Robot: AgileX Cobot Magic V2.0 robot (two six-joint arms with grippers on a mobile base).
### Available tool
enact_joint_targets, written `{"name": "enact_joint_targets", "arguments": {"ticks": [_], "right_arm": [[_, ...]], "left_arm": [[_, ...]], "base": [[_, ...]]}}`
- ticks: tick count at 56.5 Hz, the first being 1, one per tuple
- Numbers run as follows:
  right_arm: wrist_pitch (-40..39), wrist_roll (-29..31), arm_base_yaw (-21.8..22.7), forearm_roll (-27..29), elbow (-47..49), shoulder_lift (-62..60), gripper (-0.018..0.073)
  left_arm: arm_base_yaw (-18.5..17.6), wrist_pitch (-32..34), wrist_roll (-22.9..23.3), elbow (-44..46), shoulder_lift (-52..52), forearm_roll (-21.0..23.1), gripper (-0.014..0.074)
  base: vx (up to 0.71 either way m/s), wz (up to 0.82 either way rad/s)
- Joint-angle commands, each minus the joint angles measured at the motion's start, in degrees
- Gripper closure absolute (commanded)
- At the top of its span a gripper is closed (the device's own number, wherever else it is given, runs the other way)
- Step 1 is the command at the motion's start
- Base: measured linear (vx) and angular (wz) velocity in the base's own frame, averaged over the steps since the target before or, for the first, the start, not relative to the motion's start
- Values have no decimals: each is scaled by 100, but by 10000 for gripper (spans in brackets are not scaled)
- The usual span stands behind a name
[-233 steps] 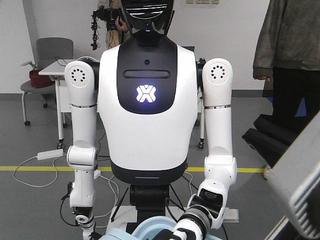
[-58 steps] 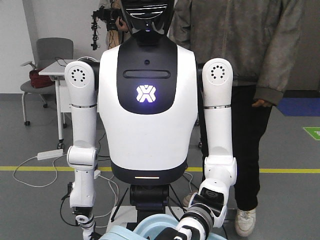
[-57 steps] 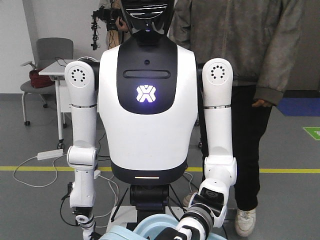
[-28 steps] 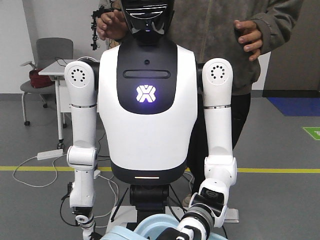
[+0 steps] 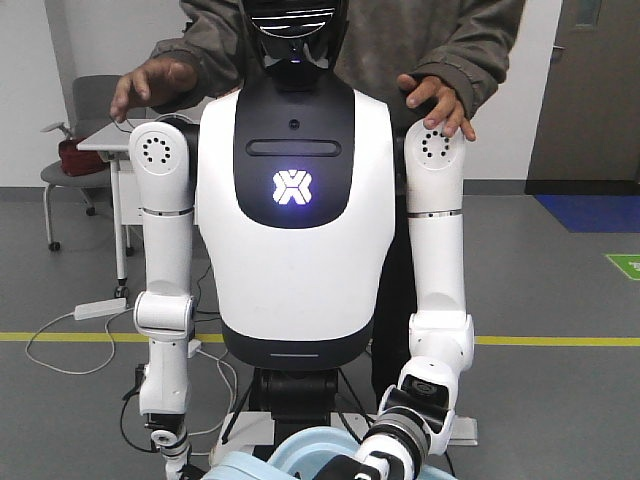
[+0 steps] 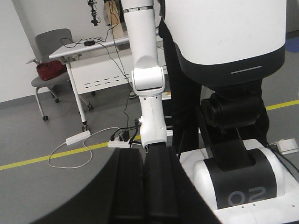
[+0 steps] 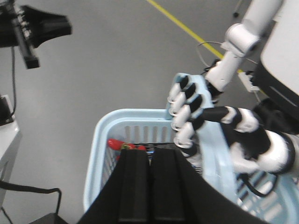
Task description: Pick snacks and fruit into basket
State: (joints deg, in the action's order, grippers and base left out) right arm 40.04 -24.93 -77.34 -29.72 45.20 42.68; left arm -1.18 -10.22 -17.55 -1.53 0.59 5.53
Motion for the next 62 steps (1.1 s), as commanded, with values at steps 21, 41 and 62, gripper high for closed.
{"name": "enact_joint_targets", "arguments": {"ticks": [21,41,62], "right_arm": [[-4185,2861,2341,2461,-1279,575,568],[-5646,3093,5784,3133,-3696,-1860,568],[-4823,3572,7628,3168,-4731,-4051,568]], "left_arm": [[4,430,55,-189,94,10,594],[4,430,55,-189,94,10,594],[4,430,55,-189,94,10,594]], "base": [[0,0],[0,0],[0,0]]}}
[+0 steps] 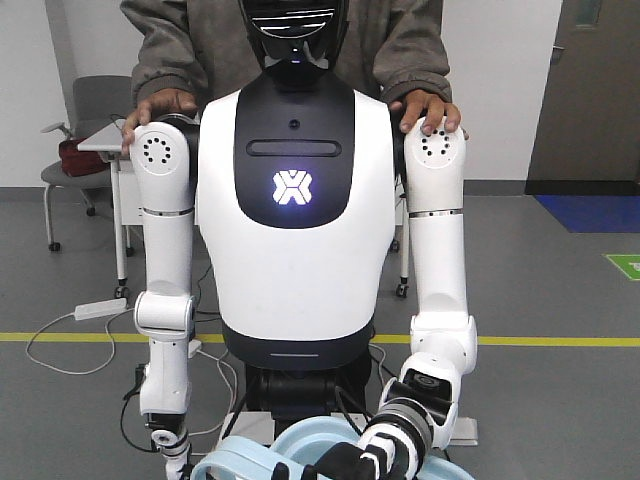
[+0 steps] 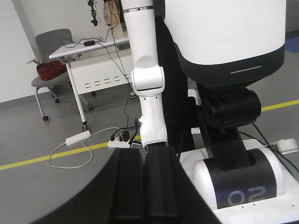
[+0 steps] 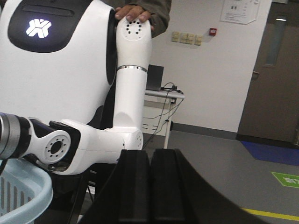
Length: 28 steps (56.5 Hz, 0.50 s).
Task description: Pick snacks and fruit into basket
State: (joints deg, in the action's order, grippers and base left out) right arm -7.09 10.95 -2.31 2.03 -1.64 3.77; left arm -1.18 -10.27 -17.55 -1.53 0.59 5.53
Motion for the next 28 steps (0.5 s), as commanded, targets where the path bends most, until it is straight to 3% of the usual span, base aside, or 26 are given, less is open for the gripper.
{"name": "enact_joint_targets", "arguments": {"ticks": [1,14,28], "right_arm": [[-56,-16,152,-8,-46,-198,568],[229,-115,146,-17,-46,-531,568],[267,-785,146,0,-46,-531,568]], "left_arm": [[4,435,55,-189,94,10,594],[4,430,55,-189,89,10,594],[4,435,55,-189,89,10,594]], "base": [[0,0],[0,0],[0,0]]}}
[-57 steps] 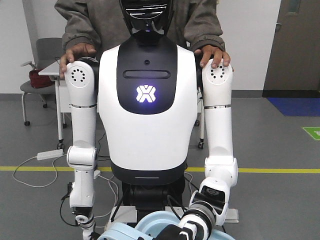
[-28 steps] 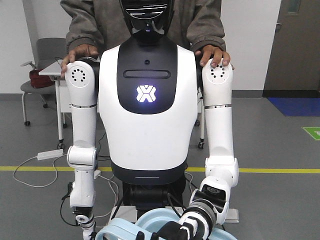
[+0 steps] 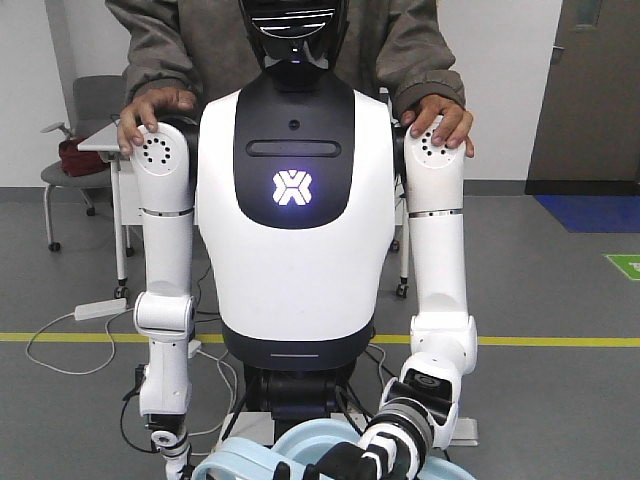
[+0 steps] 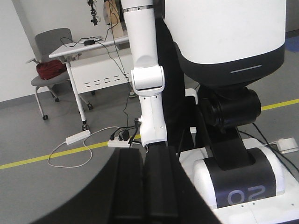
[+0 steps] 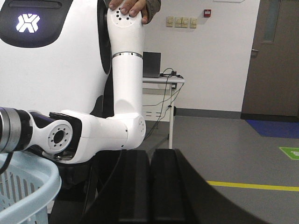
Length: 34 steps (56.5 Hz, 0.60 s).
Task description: Pick snacks and fruit into basket
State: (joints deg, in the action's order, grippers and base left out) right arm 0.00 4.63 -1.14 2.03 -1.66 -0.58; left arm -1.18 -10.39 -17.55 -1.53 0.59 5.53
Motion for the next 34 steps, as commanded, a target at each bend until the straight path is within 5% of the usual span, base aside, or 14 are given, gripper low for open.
{"name": "enact_joint_targets", "arguments": {"ticks": [1,34], "right_arm": [[-442,-168,28,0,-45,-95,568],[-442,-185,28,0,-45,-95,568]], "left_arm": [[4,448,55,-189,89,10,594],[4,448,55,-189,89,10,594]], "base": [[0,0],[0,0]]}}
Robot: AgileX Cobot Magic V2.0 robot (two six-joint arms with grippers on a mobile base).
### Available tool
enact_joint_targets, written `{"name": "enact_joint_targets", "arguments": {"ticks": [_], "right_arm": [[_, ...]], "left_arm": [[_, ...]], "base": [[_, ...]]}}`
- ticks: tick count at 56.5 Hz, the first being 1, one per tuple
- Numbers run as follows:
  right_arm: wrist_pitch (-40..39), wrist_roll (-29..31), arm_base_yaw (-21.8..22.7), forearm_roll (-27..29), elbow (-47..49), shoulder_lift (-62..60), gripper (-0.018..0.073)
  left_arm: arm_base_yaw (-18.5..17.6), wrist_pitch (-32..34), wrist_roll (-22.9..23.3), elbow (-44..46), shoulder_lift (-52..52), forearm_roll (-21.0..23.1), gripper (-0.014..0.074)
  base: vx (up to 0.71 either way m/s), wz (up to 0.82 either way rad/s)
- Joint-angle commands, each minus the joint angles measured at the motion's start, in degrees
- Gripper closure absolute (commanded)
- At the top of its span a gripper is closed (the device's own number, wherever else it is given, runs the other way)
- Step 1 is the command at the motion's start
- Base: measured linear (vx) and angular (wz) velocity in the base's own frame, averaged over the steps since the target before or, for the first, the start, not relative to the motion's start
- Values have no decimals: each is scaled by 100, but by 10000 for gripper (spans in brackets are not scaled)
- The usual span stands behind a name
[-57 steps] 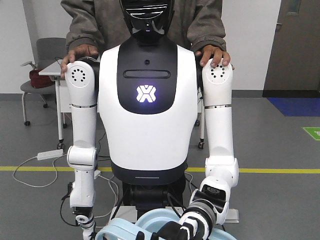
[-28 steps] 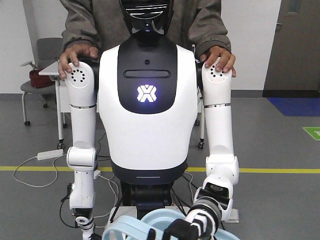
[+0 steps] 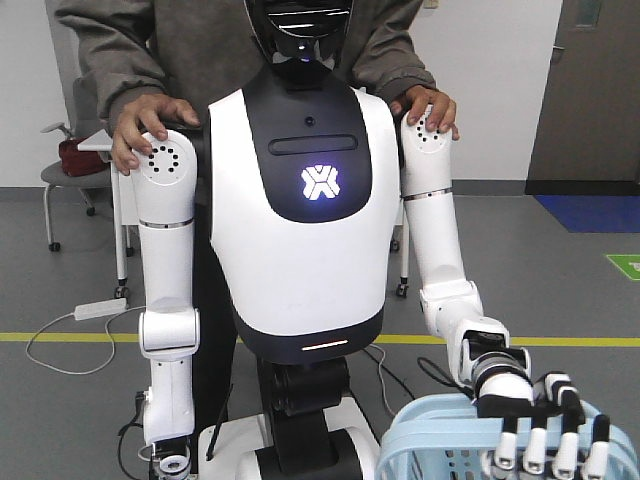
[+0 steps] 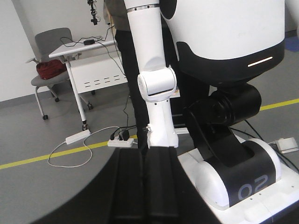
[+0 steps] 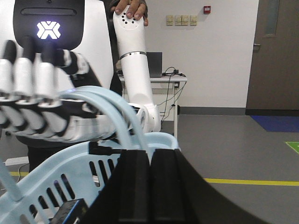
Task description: Pick snacks and fruit into basket
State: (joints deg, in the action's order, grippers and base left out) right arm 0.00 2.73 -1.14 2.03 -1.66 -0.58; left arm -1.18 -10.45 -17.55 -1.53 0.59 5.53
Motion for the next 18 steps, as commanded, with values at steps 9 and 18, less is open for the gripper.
{"name": "enact_joint_targets", "arguments": {"ticks": [9,18], "right_arm": [[-442,5,28,0,-45,-95,568],[-442,5,28,0,-45,-95,568]], "left_arm": [[4,454,55,-189,89,10,594],[4,454,55,-189,89,10,594]], "base": [[0,0],[0,0]]}}
